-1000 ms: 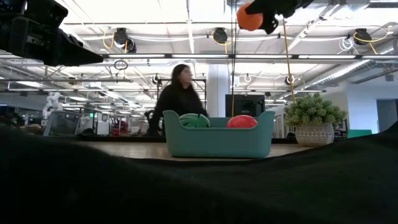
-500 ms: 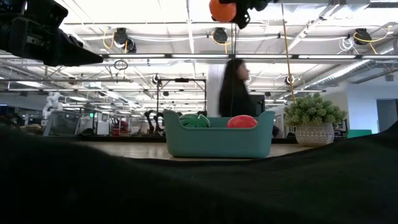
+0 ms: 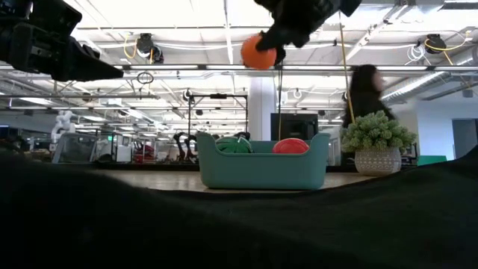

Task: Pick and placing Produce into tupperware
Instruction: Put the orange pumpkin into the blue bin

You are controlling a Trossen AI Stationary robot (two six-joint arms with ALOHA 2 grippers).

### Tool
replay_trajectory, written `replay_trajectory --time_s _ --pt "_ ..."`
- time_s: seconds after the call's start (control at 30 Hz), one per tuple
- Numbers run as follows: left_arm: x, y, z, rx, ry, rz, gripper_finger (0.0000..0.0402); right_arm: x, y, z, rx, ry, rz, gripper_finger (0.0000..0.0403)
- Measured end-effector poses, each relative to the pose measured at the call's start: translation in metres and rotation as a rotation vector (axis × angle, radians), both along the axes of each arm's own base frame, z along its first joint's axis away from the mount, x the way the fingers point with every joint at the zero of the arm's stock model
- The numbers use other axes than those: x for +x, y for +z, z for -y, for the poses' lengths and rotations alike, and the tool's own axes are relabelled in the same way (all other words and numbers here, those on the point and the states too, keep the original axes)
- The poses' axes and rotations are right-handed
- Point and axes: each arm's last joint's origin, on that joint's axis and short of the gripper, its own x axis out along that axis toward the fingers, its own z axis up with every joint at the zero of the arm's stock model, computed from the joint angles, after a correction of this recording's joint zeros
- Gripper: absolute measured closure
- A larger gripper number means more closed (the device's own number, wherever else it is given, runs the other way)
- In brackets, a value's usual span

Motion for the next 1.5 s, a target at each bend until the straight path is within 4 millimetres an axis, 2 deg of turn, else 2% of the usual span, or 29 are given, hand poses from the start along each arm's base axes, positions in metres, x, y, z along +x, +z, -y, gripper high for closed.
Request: replay_trajectory --time_s 0.37,0.57,0.7,0.83,1.13,1.5 --pt "0.000 0.000 0.000 -0.001 0.001 -0.004 0.0387 0.015 -0.048 -0.023 -0.070 0.134 -0.170 0.0163" --pt "0.000 0.000 0.000 -0.001 0.001 -0.005 0.0387 0.018 -0.060 -0.035 -0.073 0.169 -0.201 0.0163" --pt "0.000 -0.001 0.000 -0.004 0.001 -0.005 0.0387 0.020 -0.071 -0.041 -0.148 0.150 -0.237 0.0163" --pt "0.000 0.000 0.000 -0.004 0.001 -0.004 0.0387 0.022 -0.076 -0.049 -0.174 0.176 -0.237 0.0163" --pt "0.000 0.000 0.000 -0.004 0.001 -0.004 0.0387 0.026 -0.073 -0.058 -0.183 0.160 -0.161 0.0163" --pt "0.000 0.000 0.000 -0.006 0.002 -0.004 0.0387 0.021 -0.088 -0.057 -0.129 0.071 -0.181 0.0163"
